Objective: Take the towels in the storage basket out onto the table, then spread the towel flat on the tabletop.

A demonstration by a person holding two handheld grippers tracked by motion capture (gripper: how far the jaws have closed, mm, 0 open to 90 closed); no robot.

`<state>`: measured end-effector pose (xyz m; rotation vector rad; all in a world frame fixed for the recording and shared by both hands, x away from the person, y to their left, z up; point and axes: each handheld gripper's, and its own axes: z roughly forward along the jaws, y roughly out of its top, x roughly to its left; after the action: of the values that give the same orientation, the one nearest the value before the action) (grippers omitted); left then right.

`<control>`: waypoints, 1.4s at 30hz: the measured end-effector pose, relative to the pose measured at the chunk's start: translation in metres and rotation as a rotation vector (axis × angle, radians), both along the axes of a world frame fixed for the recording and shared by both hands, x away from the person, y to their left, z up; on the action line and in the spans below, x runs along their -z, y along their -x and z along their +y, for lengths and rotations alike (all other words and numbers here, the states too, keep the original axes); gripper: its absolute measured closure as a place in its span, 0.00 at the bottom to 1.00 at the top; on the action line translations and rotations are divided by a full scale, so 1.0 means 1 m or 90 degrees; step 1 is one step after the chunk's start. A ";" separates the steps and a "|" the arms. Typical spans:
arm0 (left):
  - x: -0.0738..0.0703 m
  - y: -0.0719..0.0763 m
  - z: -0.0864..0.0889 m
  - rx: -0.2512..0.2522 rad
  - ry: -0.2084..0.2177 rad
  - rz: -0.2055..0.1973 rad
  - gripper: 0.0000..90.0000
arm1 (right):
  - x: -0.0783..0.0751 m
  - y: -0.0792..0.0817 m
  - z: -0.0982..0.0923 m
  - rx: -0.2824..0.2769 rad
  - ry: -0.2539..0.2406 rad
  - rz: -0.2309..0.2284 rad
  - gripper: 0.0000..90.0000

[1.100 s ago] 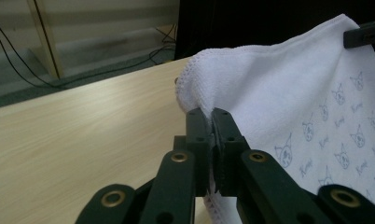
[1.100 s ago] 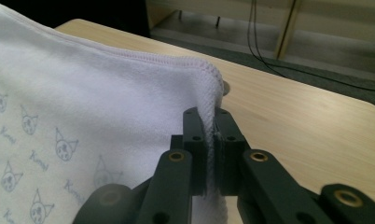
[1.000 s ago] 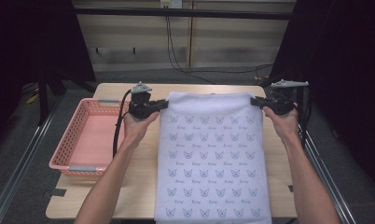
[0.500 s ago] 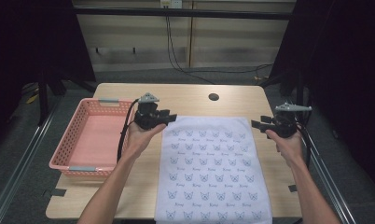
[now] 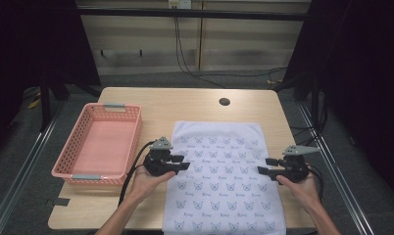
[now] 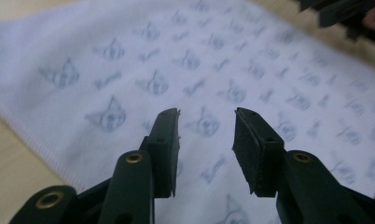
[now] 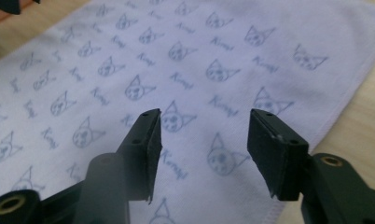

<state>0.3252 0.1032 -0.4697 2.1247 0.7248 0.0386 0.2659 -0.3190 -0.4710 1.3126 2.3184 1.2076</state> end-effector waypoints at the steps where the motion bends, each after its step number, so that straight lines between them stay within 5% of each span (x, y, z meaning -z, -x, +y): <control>1: 0.004 -0.002 0.000 0.006 -0.009 0.002 0.67 | 0.003 0.001 0.002 -0.007 0.005 0.002 0.52; 5: 0.012 -0.007 0.004 -0.008 0.004 0.027 0.65 | 0.013 -0.001 0.005 -0.010 0.019 0.017 0.53; 12: 0.028 -0.010 -0.001 -0.002 -0.066 0.003 0.69 | 0.029 -0.006 0.009 -0.019 0.043 0.032 0.53; 13: 0.029 -0.007 -0.002 0.002 -0.080 -0.019 0.69 | 0.029 -0.006 0.009 -0.021 0.046 0.029 0.53; 18: 0.029 0.002 0.003 0.003 -0.101 -0.048 0.88 | 0.030 -0.004 0.011 -0.017 0.060 0.017 0.56; 20: 0.029 0.004 0.006 -0.005 -0.101 -0.040 0.92 | 0.030 0.000 0.015 -0.016 0.083 0.005 0.56; 21: 0.029 0.007 0.009 -0.009 -0.098 -0.037 0.96 | 0.029 0.002 0.019 -0.024 0.120 -0.007 0.58; 26: 0.031 0.009 0.010 -0.019 -0.086 -0.035 0.97 | 0.029 0.003 0.017 -0.016 0.116 -0.008 0.72; 30: 0.031 0.013 0.011 -0.013 -0.083 -0.032 0.98 | 0.029 0.009 0.013 -0.018 0.092 0.003 0.95; 36: 0.031 0.025 0.018 0.003 -0.067 -0.007 0.98 | 0.029 0.019 0.012 -0.023 0.078 0.019 0.97; 42: 0.029 0.041 0.019 0.022 -0.064 0.015 0.98 | 0.025 0.049 0.012 -0.049 0.066 0.051 0.97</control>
<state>0.2840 0.1221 -0.4988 2.2363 0.7127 0.0326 0.2170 -0.3067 -0.4962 1.2701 2.4728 1.0588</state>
